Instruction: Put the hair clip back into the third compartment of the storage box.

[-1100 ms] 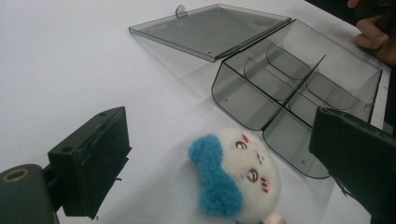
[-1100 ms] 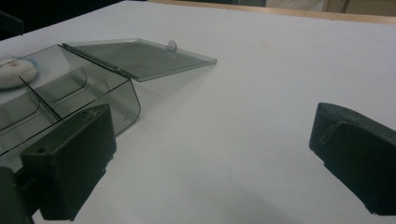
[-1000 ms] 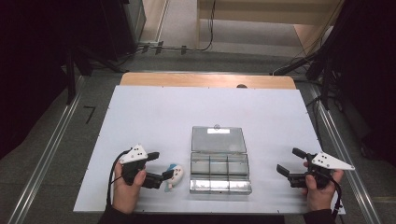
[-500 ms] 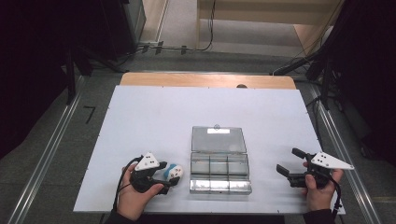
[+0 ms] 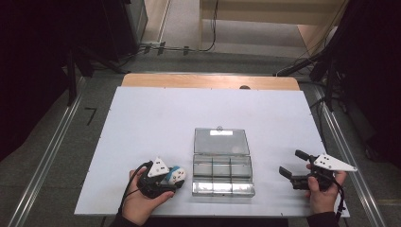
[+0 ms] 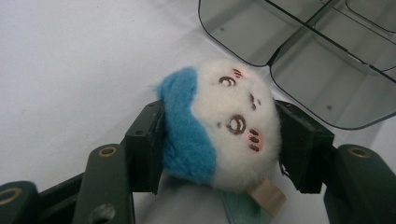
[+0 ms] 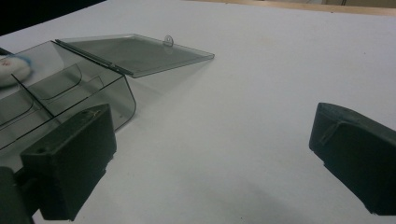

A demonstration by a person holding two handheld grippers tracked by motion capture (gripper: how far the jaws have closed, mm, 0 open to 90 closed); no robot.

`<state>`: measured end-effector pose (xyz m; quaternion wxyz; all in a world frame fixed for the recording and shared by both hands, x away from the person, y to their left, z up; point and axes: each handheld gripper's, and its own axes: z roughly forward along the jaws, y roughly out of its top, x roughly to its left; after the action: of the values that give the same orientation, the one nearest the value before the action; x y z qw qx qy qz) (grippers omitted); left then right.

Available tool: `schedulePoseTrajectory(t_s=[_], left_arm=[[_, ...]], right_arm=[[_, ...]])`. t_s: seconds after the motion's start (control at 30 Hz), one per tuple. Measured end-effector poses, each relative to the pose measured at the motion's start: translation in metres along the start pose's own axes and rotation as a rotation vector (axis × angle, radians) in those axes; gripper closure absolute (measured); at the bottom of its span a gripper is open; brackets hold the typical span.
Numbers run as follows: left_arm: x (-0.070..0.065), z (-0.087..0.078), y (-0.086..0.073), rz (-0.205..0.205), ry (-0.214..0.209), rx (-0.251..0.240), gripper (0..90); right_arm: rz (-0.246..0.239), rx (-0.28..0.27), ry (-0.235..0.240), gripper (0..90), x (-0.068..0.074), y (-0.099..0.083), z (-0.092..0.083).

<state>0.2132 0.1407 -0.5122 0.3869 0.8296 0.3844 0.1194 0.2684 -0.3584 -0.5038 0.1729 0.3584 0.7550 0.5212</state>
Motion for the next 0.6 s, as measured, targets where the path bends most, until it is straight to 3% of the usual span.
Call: schedulePoseTrajectory(t_s=[0.6], left_arm=[[0.009, -0.016, 0.008, -0.038, -0.027, -0.064, 45.9]], right_arm=[[-0.015, 0.0, -0.007, 0.0, 0.002, 0.0, 0.001]])
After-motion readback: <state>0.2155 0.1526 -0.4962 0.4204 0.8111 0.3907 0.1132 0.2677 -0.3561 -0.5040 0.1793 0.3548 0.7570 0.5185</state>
